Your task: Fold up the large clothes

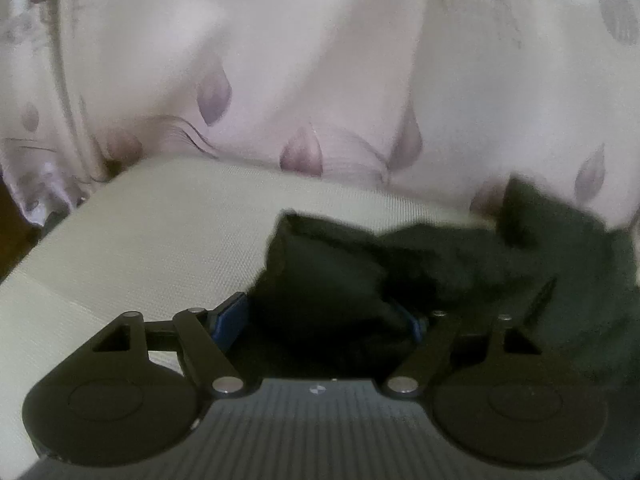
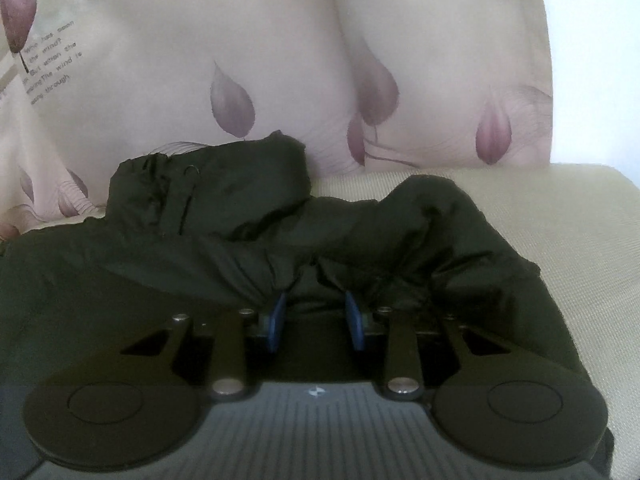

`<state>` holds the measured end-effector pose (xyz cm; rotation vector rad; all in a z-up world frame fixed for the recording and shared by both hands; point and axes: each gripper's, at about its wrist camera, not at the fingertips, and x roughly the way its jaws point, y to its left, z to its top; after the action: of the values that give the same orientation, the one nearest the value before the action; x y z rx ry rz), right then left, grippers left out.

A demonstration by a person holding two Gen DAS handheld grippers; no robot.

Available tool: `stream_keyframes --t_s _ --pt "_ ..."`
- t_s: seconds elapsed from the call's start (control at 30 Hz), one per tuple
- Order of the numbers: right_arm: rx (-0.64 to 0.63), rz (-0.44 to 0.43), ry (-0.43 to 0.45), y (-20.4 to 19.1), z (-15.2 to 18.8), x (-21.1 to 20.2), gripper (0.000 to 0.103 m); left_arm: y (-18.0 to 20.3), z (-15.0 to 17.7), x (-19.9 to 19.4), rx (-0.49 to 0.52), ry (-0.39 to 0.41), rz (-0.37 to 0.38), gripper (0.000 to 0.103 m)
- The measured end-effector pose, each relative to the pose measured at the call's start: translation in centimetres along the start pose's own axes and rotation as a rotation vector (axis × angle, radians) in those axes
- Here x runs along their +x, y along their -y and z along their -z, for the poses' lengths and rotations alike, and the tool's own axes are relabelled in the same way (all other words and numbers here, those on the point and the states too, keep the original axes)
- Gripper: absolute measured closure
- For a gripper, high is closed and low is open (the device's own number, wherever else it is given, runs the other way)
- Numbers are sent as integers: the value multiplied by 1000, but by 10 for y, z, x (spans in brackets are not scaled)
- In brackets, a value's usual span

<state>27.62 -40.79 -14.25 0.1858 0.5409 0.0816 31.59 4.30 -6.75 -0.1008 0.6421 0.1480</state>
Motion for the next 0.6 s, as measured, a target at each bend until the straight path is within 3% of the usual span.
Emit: stream_keyframes --t_s 0.07,0.13,0.2,0.27,0.37,0.43,0.5,0.6 --pt "40 -6 7 2 -6 -12 70 -6 -8 -19 18 66 -9 26" --pt "56 -24 86 0 -11 -34 69 -8 -14 -34 47 106 -15 28" --pt "28 -85 157 -16 -17 -57 69 -8 -20 -47 52 126 -11 33" --pt "-48 -160 182 -44 -22 -72 69 -3 -22 -63 40 138 44 33" --pt "-177 -255 153 -93 -22 -73 70 13 -16 -76 78 158 104 33" --pt "-272 -285 133 -124 -17 -67 70 30 -9 -72 146 127 160 33" --pt "-335 -289 94 -149 -12 -51 70 44 0 -64 203 111 188 33" --pt "-341 -253 36 -165 -12 -19 70 53 9 -50 283 118 163 33"
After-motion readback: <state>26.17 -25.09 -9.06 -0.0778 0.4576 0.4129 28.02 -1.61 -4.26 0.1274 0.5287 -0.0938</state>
